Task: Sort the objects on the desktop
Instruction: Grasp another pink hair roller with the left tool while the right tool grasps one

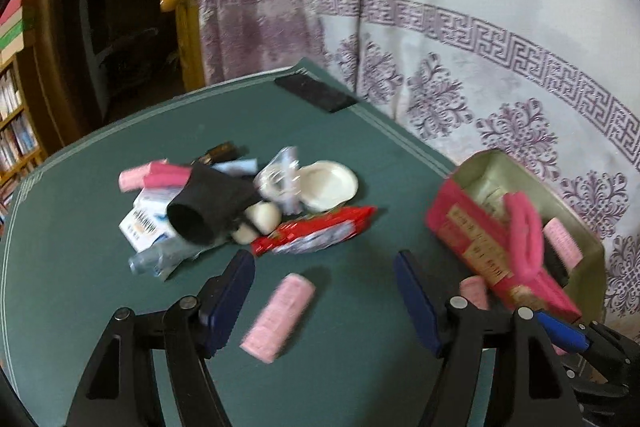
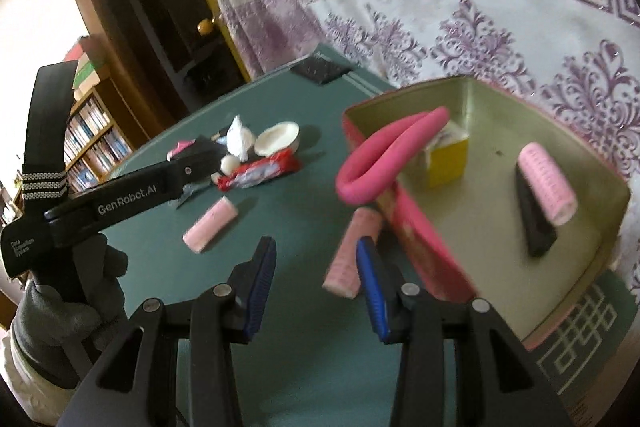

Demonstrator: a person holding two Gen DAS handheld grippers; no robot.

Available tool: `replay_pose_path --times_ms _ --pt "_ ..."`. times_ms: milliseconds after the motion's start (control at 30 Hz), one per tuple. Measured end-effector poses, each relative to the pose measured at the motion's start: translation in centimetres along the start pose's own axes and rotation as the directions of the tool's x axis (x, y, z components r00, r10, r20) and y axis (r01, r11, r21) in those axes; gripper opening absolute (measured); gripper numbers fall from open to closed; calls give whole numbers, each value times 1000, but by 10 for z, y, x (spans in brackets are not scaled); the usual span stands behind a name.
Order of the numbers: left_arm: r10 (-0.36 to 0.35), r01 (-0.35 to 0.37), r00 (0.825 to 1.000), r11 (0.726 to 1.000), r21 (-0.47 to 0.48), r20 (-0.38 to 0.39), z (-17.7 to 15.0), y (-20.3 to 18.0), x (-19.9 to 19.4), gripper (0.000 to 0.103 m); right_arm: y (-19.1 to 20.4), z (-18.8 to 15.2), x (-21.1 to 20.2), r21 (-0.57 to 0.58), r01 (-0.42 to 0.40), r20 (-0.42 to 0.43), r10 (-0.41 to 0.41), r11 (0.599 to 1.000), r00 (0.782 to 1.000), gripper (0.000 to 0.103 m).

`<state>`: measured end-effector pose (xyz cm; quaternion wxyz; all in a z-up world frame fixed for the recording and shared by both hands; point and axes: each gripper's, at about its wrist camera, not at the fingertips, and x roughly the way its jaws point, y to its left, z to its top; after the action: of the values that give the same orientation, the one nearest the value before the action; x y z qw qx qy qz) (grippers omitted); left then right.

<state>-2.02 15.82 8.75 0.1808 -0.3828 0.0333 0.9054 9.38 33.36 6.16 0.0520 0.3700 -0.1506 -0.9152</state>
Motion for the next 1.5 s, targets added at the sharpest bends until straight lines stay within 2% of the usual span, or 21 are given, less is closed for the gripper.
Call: replay_pose_path --times_ms 267,467,967,1100,1167,1233,1300,1500 --pt "22 -24 998 999 -37 -57 -19 30 16 73 -1 -7 32 9 89 -78 -88 996 993 46" --pt "26 -30 996 999 -45 -82 -24 40 26 73 -2 -8 46 -1 147 -98 -147 989 984 46" --pt "55 -56 983 998 -5 -178 -41 41 65 73 -2 -4 72 -38 212 -107 -215 977 971 45" --pt "62 -60 984 998 17 -166 -42 38 67 73 -1 -3 75 -47 212 -102 -216 976 971 45" --pt "57 -54 986 998 23 -159 -42 37 67 67 1 -3 76 -60 217 -99 -222 974 970 45" --pt "47 -42 988 999 35 -150 -43 34 64 46 3 -3 78 -75 222 -90 -228 972 969 41" --pt "52 -46 988 998 45 -144 -43 31 61 34 2 -4 76 -78 210 -86 -216 975 973 31" --pt "41 -40 990 999 14 -133 -43 35 51 30 10 -5 71 -81 124 -79 -131 989 988 31"
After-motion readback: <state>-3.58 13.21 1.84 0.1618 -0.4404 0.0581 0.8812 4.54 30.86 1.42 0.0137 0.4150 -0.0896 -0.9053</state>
